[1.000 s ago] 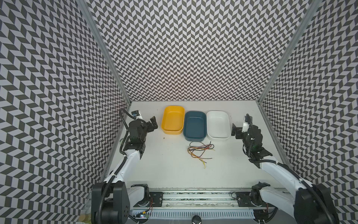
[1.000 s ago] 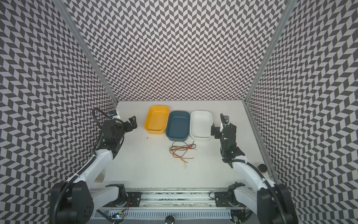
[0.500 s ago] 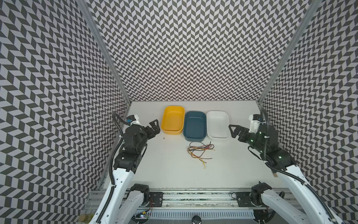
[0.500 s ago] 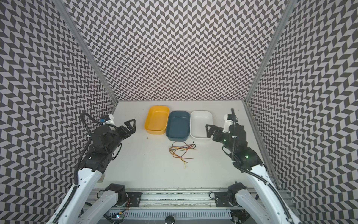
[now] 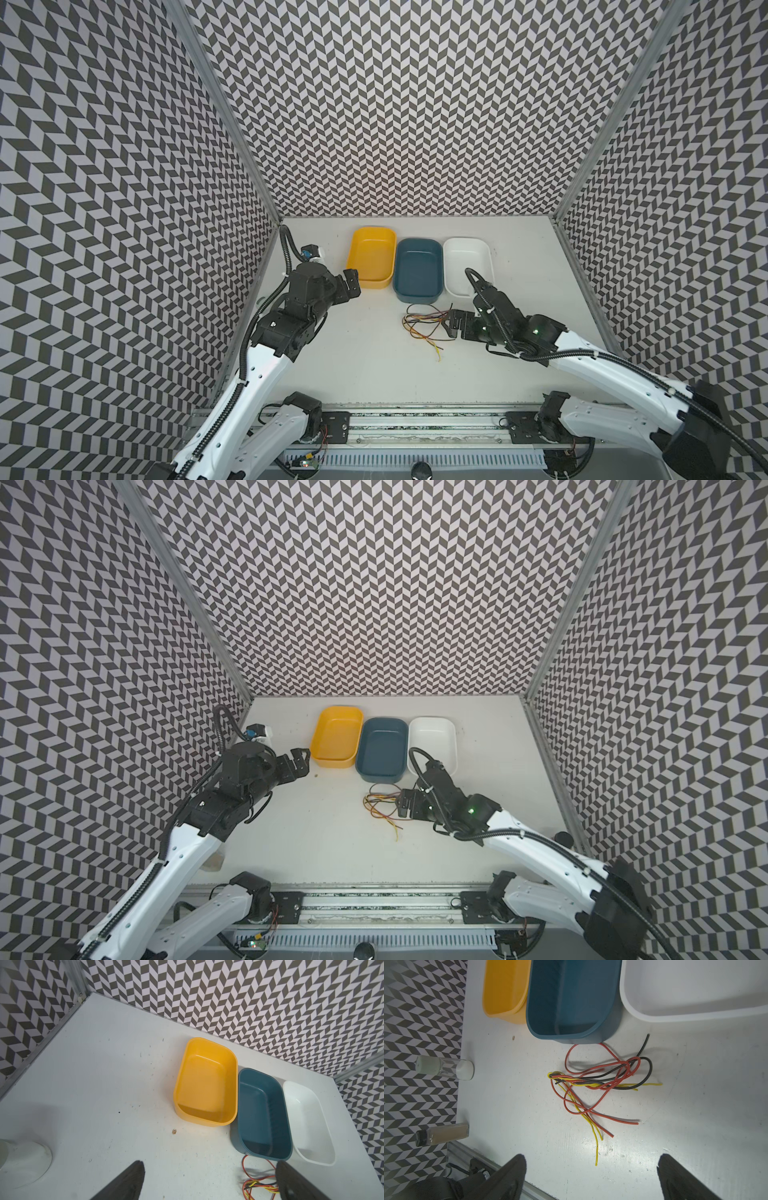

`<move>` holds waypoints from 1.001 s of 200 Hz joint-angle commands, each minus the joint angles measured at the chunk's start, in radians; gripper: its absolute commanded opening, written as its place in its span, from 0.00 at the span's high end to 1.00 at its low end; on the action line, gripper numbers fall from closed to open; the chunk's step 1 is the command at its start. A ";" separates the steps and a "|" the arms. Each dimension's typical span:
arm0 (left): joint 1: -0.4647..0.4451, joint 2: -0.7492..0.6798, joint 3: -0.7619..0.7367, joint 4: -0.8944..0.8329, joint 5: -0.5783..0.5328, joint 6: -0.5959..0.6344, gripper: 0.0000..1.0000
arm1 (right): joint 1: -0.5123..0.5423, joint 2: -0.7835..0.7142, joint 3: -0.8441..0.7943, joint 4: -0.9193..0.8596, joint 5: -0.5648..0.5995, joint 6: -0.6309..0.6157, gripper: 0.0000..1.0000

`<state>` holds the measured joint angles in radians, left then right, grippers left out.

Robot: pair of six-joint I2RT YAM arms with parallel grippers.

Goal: Untangle the cables
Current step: 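Move the right gripper down onto the wire bundle while the left arm rises forward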

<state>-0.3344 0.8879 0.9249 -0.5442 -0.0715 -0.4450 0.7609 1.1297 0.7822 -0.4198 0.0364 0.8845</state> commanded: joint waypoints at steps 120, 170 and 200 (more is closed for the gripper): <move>-0.151 -0.007 0.043 -0.263 -0.232 0.066 0.00 | -0.021 0.337 0.095 0.141 0.080 0.297 0.09; -0.275 -0.090 -0.021 -0.257 -0.363 0.082 0.00 | -0.054 0.396 0.106 0.170 0.073 0.295 0.19; -0.290 -0.064 -0.016 -0.262 -0.372 0.089 0.00 | -0.067 0.436 0.120 0.188 0.045 0.301 0.22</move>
<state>-0.6147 0.8062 0.9134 -0.7807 -0.3748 -0.3649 0.7025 1.5352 0.8669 -0.2577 0.0914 1.1606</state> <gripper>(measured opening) 0.997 0.783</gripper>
